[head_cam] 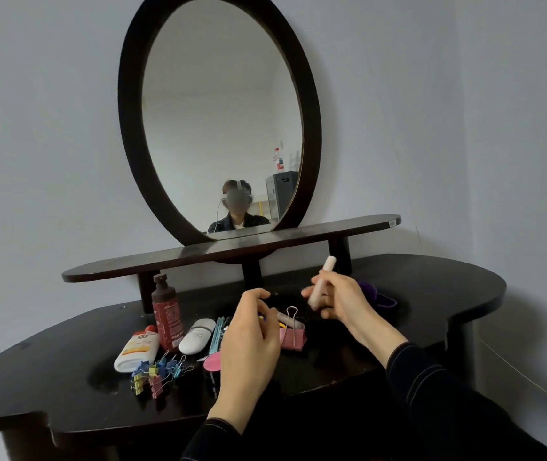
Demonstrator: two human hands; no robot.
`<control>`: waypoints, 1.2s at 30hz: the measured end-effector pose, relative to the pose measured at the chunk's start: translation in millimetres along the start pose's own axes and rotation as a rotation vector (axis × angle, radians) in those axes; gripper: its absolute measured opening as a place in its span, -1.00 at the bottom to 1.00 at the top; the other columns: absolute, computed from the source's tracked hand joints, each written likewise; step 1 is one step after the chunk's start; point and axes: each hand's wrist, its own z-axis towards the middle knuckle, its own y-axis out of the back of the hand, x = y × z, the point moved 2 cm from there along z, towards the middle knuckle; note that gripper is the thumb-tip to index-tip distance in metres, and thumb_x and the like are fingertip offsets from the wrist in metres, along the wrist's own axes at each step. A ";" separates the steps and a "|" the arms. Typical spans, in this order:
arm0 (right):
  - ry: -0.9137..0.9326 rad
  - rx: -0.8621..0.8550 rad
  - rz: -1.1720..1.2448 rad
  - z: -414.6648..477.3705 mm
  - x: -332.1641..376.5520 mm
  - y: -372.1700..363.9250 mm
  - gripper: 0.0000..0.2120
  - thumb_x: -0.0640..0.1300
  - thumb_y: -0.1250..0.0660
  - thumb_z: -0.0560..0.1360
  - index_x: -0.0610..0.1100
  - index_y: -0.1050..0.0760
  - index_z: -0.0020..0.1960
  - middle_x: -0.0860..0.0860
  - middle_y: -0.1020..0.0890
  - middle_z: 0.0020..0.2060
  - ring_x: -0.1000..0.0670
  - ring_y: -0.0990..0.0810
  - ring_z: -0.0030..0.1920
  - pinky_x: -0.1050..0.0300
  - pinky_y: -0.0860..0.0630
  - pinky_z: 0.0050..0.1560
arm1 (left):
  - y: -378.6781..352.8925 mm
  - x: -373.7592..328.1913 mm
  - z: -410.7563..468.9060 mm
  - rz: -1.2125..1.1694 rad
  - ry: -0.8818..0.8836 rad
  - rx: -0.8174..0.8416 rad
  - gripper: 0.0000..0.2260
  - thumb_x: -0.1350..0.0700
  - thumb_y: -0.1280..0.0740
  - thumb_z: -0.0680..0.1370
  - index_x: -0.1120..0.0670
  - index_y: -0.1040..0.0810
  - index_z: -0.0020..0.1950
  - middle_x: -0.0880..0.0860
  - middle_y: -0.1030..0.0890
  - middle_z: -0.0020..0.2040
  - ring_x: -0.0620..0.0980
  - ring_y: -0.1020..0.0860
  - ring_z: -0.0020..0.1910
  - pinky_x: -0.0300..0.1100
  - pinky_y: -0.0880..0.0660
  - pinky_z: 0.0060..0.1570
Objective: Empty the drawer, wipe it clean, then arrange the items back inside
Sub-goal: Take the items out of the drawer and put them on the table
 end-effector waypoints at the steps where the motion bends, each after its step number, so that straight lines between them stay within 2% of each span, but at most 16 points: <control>1: 0.016 -0.069 -0.113 3.9 -2.7 4.1 -0.76 -0.02 -0.23 0.65 -0.20 -0.53 0.11 -0.13 -0.67 -0.27 0.05 -0.52 -0.46 0.22 -0.37 -0.53 | 1.4 1.8 -0.5 0.010 0.017 -0.015 -0.71 0.18 -0.31 0.58 -0.21 -0.35 0.07 -0.17 -0.50 -0.15 -0.13 -0.52 -0.21 -0.29 -0.40 -0.33; 3: 0.069 -0.123 -0.444 9.0 -11.0 7.9 -0.76 0.00 -0.23 0.65 -0.16 -0.54 0.06 -0.05 -0.60 -0.36 0.07 -0.50 -0.48 0.18 -0.43 -0.47 | 2.2 3.9 -1.5 0.060 0.059 -0.010 -0.73 0.25 -0.29 0.55 -0.14 -0.40 0.03 -0.15 -0.51 -0.23 -0.17 -0.51 -0.20 -0.32 -0.37 -0.33; 6: 0.109 -0.136 -0.929 14.9 -20.0 6.3 -0.76 0.08 -0.25 0.61 -0.05 -0.56 -0.07 0.04 -0.62 -0.29 0.05 -0.58 -0.31 0.05 -0.49 -0.24 | 0.6 5.2 -2.4 0.131 0.087 0.042 -0.80 0.24 -0.29 0.54 -0.09 -0.45 -0.05 -0.14 -0.52 -0.23 -0.18 -0.50 -0.20 -0.31 -0.38 -0.32; 10: 0.114 -0.091 -1.160 16.3 -19.5 -0.3 -0.83 0.12 -0.27 0.58 0.12 -0.61 0.02 0.14 -0.66 -0.14 0.10 -0.63 -0.13 0.07 -0.58 -0.12 | -0.3 5.9 -2.4 0.142 0.075 0.047 -0.83 0.23 -0.30 0.52 -0.06 -0.47 -0.08 -0.14 -0.52 -0.22 -0.16 -0.49 -0.19 -0.28 -0.39 -0.28; 13: 0.123 -0.022 -1.151 14.9 -20.8 -1.2 -0.85 0.09 -0.28 0.57 0.17 -0.62 -0.05 0.20 -0.67 -0.14 0.14 -0.62 -0.09 0.04 -0.61 0.01 | -0.3 6.8 -1.9 0.157 0.084 0.055 -0.83 0.22 -0.30 0.52 -0.06 -0.46 -0.09 -0.13 -0.52 -0.21 -0.18 -0.49 -0.19 -0.31 -0.39 -0.30; 16: 0.122 0.004 -1.115 13.8 -20.0 0.2 -0.85 0.01 -0.28 0.56 0.19 -0.62 -0.08 0.22 -0.67 -0.13 0.16 -0.62 -0.06 0.04 -0.60 0.05 | -0.5 7.4 -1.9 0.184 0.084 0.076 -0.85 0.22 -0.31 0.52 -0.04 -0.47 -0.10 -0.13 -0.52 -0.21 -0.17 -0.49 -0.23 -0.27 -0.40 -0.30; 21: 0.144 -0.067 -1.032 13.4 -21.3 2.5 -0.83 -0.05 -0.27 0.56 0.11 -0.63 -0.06 0.15 -0.67 -0.13 0.11 -0.64 -0.07 -0.06 -0.62 0.09 | 0.7 7.0 -2.6 0.187 0.103 0.087 -0.86 0.22 -0.30 0.52 -0.04 -0.48 -0.09 -0.13 -0.52 -0.19 -0.18 -0.49 -0.24 -0.30 -0.39 -0.30; 26: 0.162 -0.082 -1.025 8.0 -21.3 5.1 -0.84 -0.04 -0.27 0.57 0.17 -0.57 -0.10 0.20 -0.64 -0.14 0.14 -0.61 -0.08 -0.04 -0.61 0.08 | 0.5 8.4 -2.0 0.142 0.117 0.118 -0.85 0.23 -0.28 0.54 -0.03 -0.49 -0.07 -0.12 -0.53 -0.16 -0.16 -0.49 -0.25 -0.37 -0.37 -0.29; 32: 0.188 -0.107 -0.995 -0.2 -22.3 8.2 -0.87 -0.06 -0.31 0.56 0.13 -0.57 0.06 0.22 -0.57 -0.11 0.14 -0.59 -0.01 0.01 -0.59 0.10 | 3.8 9.2 -4.7 0.092 0.123 0.089 -0.83 0.25 -0.26 0.54 -0.04 -0.49 -0.07 -0.13 -0.52 -0.14 -0.19 -0.49 -0.17 -0.36 -0.40 -0.25; 34: 0.207 -0.132 -0.959 -9.6 -21.4 10.6 -0.84 -0.09 -0.34 0.55 0.09 -0.56 0.10 0.20 -0.57 -0.10 0.13 -0.59 -0.02 0.05 -0.58 0.07 | 8.0 6.2 -7.3 0.010 0.136 0.073 -0.82 0.28 -0.26 0.55 0.00 -0.51 -0.05 -0.08 -0.55 -0.13 -0.15 -0.52 -0.18 -0.28 -0.47 -0.19; 36: 0.206 -0.154 -0.853 -26.0 -17.8 11.0 -0.83 -0.15 -0.36 0.54 0.00 -0.58 0.12 0.10 -0.62 -0.07 0.08 -0.61 -0.03 0.02 -0.59 0.06 | 15.3 0.4 -15.1 -0.148 0.205 0.116 -0.84 0.32 -0.28 0.55 0.07 -0.54 -0.03 0.04 -0.58 -0.13 -0.06 -0.53 -0.23 0.00 -0.56 -0.15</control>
